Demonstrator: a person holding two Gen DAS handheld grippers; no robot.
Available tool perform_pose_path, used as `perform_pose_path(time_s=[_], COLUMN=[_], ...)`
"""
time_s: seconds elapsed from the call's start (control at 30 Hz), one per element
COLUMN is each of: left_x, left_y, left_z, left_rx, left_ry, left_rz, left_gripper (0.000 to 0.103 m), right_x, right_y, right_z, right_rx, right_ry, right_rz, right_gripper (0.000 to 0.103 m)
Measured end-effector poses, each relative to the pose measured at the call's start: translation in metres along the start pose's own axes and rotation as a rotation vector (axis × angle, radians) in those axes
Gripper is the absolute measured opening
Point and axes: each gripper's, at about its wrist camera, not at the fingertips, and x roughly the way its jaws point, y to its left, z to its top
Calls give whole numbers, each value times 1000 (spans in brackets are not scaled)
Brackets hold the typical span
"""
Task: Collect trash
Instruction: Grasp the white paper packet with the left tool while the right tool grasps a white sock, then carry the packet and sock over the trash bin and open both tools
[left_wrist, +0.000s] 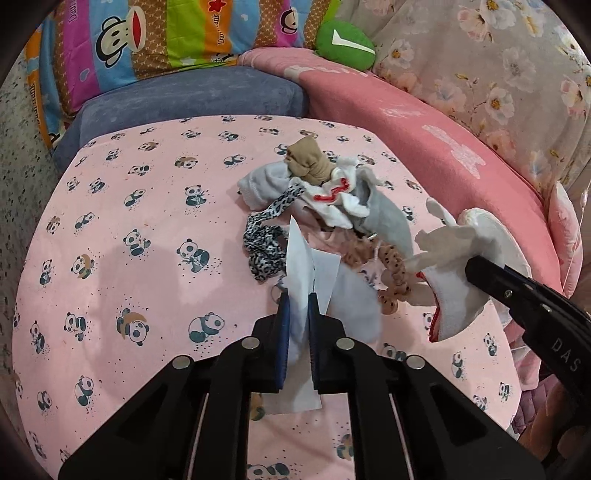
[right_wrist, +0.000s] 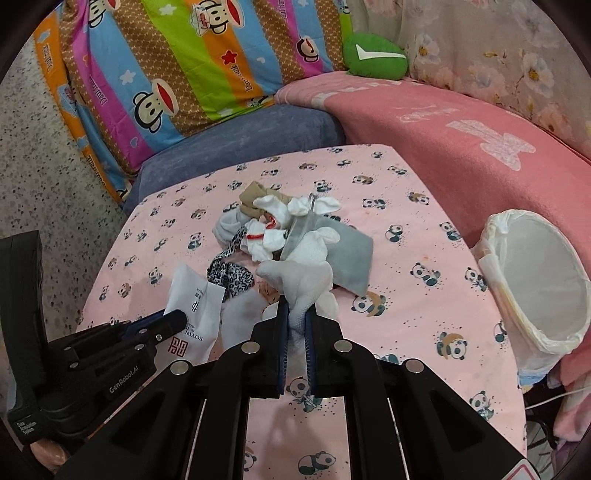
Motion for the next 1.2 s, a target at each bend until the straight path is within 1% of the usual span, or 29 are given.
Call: perform_pose_path(time_s=[0.27, 0.4, 0.6, 0.87, 1.03, 1.2], left_x=[-25, -29, -25, -14, 0, 18], left_y=[-45, -67, -107, -165, -205, -242], left_z=[13, 15, 18, 24, 32, 38], left_rx=[71, 102, 157, 243, 299, 364], left_ry=[-67, -77, -79, -71, -57, -40], left_rz=[-43, -75, -128, -192, -251, -274], left_gripper=[9, 9, 9, 9, 9, 9], right_x=[-50, -69, -89, -97, -100, -101], right_y=[-30, -49, -85, -140, -175, -211], right_z=[10, 12, 12, 8, 5, 3], right_rx=[45, 75, 132, 235, 285, 341], right_ry=[-104, -145, -184, -204, -210, -218], right_rz=[-23, -39, -71, -124, -166, -213], right_gripper=[9, 9, 9, 9, 9, 9])
